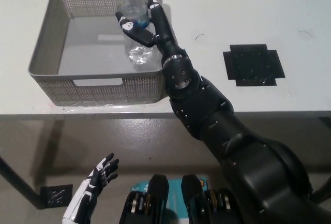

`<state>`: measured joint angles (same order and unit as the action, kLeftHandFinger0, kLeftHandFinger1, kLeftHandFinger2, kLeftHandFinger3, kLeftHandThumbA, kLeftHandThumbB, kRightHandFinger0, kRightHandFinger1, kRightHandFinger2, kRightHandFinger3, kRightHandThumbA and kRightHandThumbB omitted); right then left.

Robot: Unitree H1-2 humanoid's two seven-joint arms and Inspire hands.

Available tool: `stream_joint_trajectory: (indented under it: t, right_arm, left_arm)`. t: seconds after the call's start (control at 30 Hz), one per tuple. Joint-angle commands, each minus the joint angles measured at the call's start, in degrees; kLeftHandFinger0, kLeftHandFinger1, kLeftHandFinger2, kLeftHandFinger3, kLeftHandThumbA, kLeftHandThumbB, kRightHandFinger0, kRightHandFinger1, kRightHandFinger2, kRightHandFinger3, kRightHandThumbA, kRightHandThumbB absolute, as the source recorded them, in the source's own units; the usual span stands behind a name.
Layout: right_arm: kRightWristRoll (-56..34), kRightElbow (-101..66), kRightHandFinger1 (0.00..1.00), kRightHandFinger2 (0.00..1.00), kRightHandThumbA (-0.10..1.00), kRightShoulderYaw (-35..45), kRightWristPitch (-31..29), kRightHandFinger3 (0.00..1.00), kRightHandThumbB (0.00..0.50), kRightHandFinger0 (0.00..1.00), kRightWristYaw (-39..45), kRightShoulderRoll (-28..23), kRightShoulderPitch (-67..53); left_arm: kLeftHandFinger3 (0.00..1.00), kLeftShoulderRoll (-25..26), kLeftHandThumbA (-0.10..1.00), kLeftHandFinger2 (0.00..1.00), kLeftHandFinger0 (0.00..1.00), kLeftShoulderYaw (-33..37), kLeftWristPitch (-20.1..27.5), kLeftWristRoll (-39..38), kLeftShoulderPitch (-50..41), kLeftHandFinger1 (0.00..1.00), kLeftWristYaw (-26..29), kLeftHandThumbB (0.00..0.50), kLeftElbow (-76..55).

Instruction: Use the right hand to pick up a water botttle and place it into a container on the left side

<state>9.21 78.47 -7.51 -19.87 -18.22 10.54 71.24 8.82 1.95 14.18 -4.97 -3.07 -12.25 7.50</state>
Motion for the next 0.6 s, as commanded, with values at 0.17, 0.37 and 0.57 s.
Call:
stream_joint_trajectory:
  t: [0.17,0.37,0.57]
  right_arm:
    - [0.7,-2.5,1.0,1.0,1.0,-1.3,-5.3,1.0,0.424,1.0,2.4,-0.7,2.4]
    - [0.1,-5.1,1.0,1.0,1.0,-0.7,-7.0,1.0,0.404,1.0,2.6,-1.7,1.3]
    - [0.5,-20.9,1.0,1.0,1.0,-0.5,-5.6,1.0,0.454,1.0,4.5,-5.7,-2.9]
  left_arm:
    - [1.0,0.8,1.0,1.0,1.0,0.0,0.8,-0.1,0.8,1.0,-0.8,0.197,-1.8]
    - [1.0,0.9,1.0,1.0,1.0,0.2,1.9,0.0,1.2,1.0,-1.2,0.205,-0.6]
    - [1.0,1.5,1.0,1.0,1.0,0.3,1.1,1.4,1.2,1.0,-0.9,0.212,-1.3]
